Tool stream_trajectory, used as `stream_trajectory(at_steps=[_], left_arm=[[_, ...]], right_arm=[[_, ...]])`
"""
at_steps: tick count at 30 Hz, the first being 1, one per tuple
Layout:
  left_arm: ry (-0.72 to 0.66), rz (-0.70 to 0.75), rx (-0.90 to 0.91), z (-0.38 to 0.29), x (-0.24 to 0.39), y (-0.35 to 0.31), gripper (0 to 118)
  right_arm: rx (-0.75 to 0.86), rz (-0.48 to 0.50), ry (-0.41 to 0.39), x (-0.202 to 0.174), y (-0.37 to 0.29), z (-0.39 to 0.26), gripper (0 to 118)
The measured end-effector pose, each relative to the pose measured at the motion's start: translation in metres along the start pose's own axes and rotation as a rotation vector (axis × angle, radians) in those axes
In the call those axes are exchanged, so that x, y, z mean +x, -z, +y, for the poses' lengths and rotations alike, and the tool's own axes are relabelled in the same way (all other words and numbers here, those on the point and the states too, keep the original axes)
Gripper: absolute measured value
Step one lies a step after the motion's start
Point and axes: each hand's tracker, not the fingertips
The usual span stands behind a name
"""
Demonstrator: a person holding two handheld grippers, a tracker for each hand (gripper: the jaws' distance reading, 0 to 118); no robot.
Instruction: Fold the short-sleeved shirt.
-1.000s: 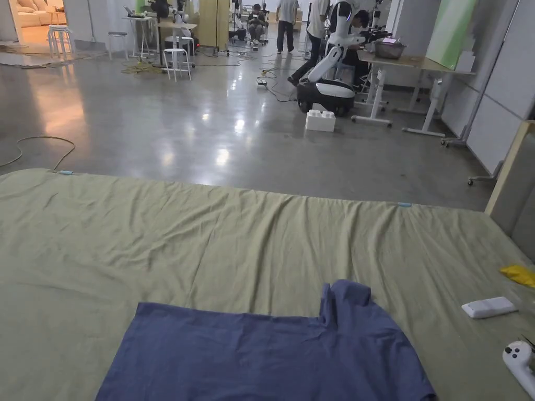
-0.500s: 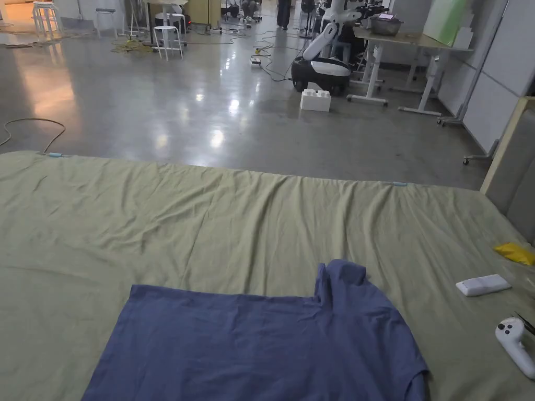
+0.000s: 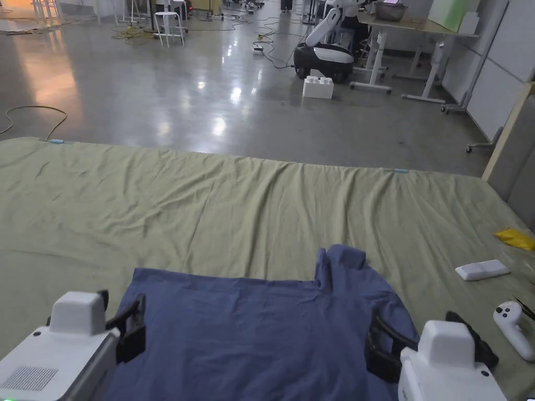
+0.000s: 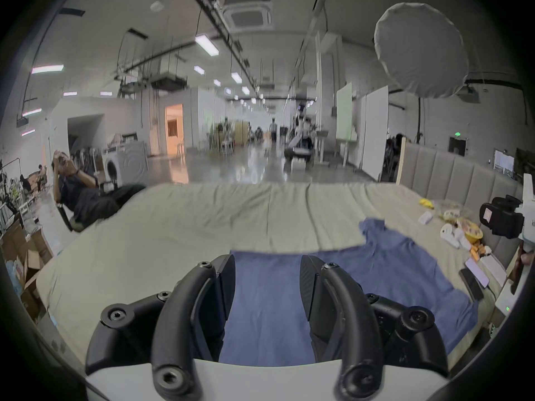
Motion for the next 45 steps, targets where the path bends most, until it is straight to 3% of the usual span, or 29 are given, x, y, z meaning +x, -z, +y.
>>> stream_trajectory(at_steps=[1,2,4,5,6,7,16,32,34,35,38,42,45], left_arm=[[-0.005,-0.002,0.02,0.007,0.006,-0.001,46],[0.0,-0.005,0.053,0.012,0.01,-0.003,41],[-0.004,-0.006,0.098,0.022,0.018,-0.006,22],[0.004,-0.008,0.111,0.026,0.022,-0.007,16],[0.006,-0.006,0.125,0.029,0.026,-0.01,14],[0.007,-0.017,0.147,0.032,0.029,-0.012,5],[0.039,-0.029,0.189,0.037,0.029,-0.03,3],[-0.111,0.046,-0.569,-0.105,-0.09,-0.027,3],[-0.137,0.061,-0.65,-0.125,-0.102,-0.021,13],[-0.149,0.08,-0.688,-0.134,-0.107,-0.018,29],[-0.205,0.078,-0.793,-0.157,-0.117,-0.008,60],[-0.216,0.083,-0.805,-0.173,-0.118,0.003,71],[-0.202,0.092,-0.804,-0.172,-0.113,0.006,71]], right_arm=[[0.035,-0.001,0.001,-0.002,-0.001,0.005,92],[0.065,0.005,-0.004,-0.004,-0.003,0.01,80],[0.111,-0.001,0.006,-0.007,-0.006,0.016,46],[0.127,-0.013,-0.003,-0.008,-0.007,0.019,20],[0.137,-0.014,-0.004,-0.009,-0.008,0.022,8],[0.149,-0.011,0.0,-0.01,-0.01,0.024,7],[0.173,0.014,-0.007,-0.013,-0.014,0.024,3],[0.045,0.078,-0.042,-0.011,-0.006,-0.009,3],[0.025,0.085,-0.049,-0.012,-0.005,-0.012,3],[0.016,0.09,-0.049,-0.011,-0.005,-0.015,3],[-0.021,0.099,-0.041,-0.012,-0.003,-0.02,3],[-0.061,0.12,-0.034,-0.013,-0.003,-0.027,3],[-0.069,0.124,-0.065,-0.016,-0.004,-0.031,3]])
